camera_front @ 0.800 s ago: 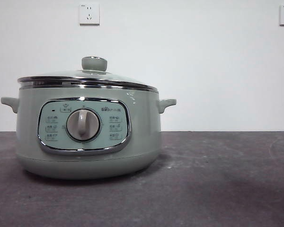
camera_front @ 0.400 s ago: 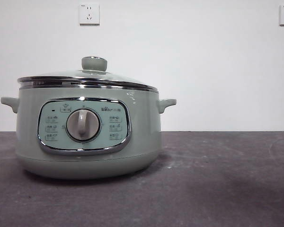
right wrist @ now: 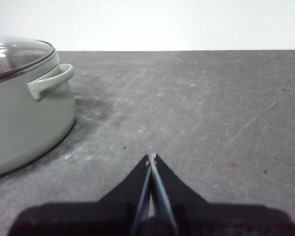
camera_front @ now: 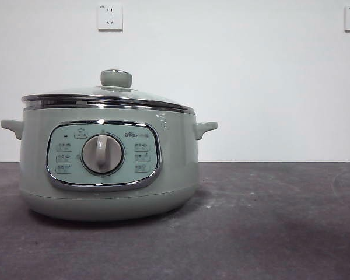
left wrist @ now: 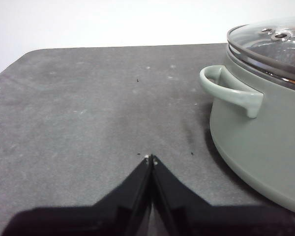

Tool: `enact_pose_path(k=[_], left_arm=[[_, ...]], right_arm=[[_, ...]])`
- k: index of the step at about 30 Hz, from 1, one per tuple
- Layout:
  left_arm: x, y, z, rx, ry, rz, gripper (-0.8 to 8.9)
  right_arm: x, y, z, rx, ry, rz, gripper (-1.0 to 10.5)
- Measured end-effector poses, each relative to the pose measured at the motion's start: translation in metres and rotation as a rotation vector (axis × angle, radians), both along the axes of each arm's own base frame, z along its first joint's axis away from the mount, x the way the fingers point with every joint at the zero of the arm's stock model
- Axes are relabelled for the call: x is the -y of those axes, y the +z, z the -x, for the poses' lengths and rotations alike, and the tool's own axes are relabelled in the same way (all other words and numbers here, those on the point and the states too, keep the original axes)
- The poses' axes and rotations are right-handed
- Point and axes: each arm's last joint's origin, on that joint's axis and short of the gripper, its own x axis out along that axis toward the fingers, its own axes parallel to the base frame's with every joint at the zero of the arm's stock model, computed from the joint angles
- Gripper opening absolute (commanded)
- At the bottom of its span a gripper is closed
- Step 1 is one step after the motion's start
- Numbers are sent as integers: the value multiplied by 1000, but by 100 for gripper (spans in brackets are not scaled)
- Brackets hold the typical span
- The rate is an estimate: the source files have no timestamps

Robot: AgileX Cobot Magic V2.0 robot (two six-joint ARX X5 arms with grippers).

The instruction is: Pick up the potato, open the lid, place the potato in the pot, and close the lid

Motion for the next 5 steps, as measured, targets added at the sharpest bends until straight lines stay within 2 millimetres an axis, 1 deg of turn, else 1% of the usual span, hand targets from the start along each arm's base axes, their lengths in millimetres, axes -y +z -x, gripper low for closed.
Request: enact_pose_path(k=[5], left_arm=[[0, 0, 0, 0, 0, 0, -4]], right_arm=[[0, 0, 0, 0, 0, 0, -16]])
